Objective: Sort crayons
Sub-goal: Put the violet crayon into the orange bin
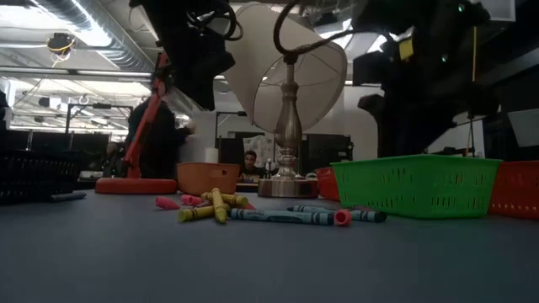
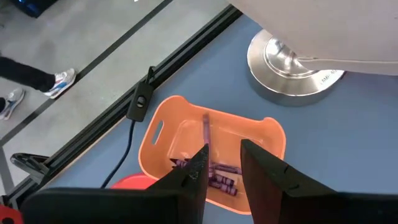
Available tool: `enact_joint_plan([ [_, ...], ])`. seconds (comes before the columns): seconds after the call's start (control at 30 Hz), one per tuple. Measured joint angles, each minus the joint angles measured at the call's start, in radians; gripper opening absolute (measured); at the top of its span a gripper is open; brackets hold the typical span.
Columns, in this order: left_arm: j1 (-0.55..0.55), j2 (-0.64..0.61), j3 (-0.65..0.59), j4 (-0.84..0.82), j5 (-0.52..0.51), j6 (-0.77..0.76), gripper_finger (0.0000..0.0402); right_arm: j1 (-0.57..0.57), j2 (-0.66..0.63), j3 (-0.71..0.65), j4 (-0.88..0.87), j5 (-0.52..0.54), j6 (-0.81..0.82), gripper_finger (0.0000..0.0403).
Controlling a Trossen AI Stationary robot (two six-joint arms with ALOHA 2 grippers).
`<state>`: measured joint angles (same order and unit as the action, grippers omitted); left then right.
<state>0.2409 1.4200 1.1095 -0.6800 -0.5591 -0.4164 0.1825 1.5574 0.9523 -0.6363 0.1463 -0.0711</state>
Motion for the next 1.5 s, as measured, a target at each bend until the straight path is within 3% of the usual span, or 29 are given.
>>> enact_joint_plan([
  [0.4,0.000,0.000,0.000,0.000,0.000,0.000,0.0077,-0.031,0.000,-0.115,0.222,-0.013,-0.039,0.0145],
  [1.03,0.000,0.000,0.000,0.000,0.000,0.000,0.0077,-0.105,0.118,-0.113,0.226,-0.113,-0.065,0.0144],
  [1.5,-0.035,0.000,0.000,0.000,-0.001,0.004,0.0077,-0.104,0.121,-0.114,0.228,-0.109,-0.070,0.0027],
])
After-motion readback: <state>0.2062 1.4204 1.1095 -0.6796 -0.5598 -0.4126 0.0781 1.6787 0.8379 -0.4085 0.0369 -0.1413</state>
